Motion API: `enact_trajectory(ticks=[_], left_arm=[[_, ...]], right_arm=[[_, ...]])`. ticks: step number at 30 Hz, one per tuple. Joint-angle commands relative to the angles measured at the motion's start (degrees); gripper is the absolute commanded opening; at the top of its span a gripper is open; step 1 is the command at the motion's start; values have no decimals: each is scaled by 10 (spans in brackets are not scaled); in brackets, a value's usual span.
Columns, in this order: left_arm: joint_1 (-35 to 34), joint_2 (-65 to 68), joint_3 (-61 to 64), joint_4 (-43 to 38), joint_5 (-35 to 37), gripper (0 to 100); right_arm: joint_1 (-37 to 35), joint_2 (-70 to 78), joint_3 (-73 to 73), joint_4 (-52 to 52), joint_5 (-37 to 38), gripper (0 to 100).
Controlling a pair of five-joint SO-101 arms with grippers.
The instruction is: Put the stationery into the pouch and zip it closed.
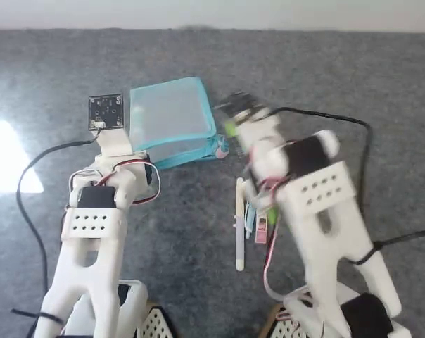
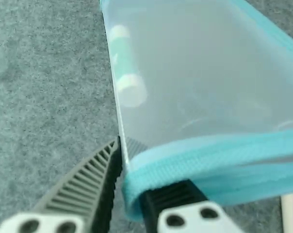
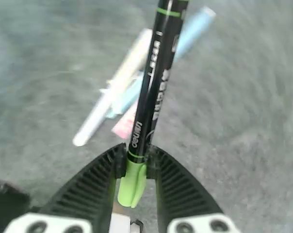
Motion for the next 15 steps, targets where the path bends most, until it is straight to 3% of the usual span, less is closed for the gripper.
enact_trajectory(ticks=[1, 6, 15], left_arm=[[2, 1, 0, -11, -2, 12], [2, -3, 25, -52, -2, 12], [2, -3, 29, -57, -2, 12]], right_arm=[[-65, -14, -41, 20, -4, 8], [-88, 86, -72, 22, 9, 8], [-88, 224, -142, 23, 11, 8]])
